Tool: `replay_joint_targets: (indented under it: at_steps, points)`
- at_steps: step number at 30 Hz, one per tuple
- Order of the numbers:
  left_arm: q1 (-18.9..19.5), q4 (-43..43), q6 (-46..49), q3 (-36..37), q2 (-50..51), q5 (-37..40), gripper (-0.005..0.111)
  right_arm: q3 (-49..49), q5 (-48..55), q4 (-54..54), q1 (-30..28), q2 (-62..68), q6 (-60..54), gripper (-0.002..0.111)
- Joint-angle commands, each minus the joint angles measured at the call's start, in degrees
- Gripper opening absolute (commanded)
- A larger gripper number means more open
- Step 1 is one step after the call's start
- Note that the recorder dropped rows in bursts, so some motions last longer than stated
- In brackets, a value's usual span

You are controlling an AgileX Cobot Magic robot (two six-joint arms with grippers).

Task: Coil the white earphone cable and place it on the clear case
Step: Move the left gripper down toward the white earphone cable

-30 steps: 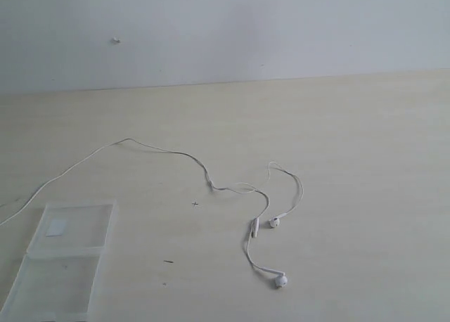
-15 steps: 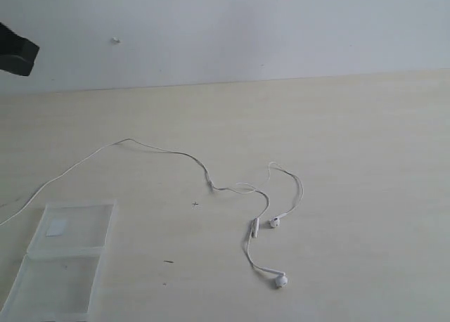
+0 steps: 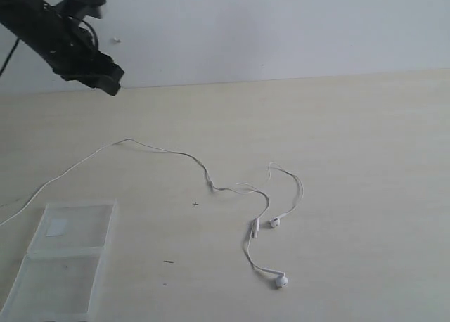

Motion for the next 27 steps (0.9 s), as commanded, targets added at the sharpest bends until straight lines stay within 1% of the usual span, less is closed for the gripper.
replay_joint_targets:
  at_steps: [1, 5, 11, 14, 19, 25, 27]
  points:
    - [-3.19, 5.78, -0.54, -4.71, 5.11, 0.58, 0.052, 0.27, -0.44, 0.02, -0.27, -0.41, -0.09, 0.021]
    - [-4.68, 6.32, -0.55, -5.20, 7.99, 0.95, 0.061, 0.27, -0.44, 0.02, -0.27, -0.41, -0.09, 0.021]
    - [-4.62, 6.32, -1.06, -5.20, 9.99, 4.56, 0.061, 0.27, -0.44, 0.02, -0.27, -0.41, -0.09, 0.021]
    - [-4.62, 7.55, 1.10, -5.20, 11.05, 6.08, 0.061, 0.27, -0.44, 0.02, -0.27, -0.41, -0.09, 0.021]
    - [-4.62, 8.75, 1.11, -5.20, 12.08, 5.26, 0.061, 0.27, -0.33, 0.02, -0.27, -0.41, -0.09, 0.021]
    - [-4.62, 9.45, 1.33, -5.20, 12.08, 1.89, 0.061, 0.27, -0.33, 0.02, -0.27, -0.41, -0.09, 0.021]
    - [-4.62, 9.45, 2.97, -5.20, 12.33, 1.64, 0.061, 0.27, -0.33, 0.02, -0.27, -0.41, -0.09, 0.021]
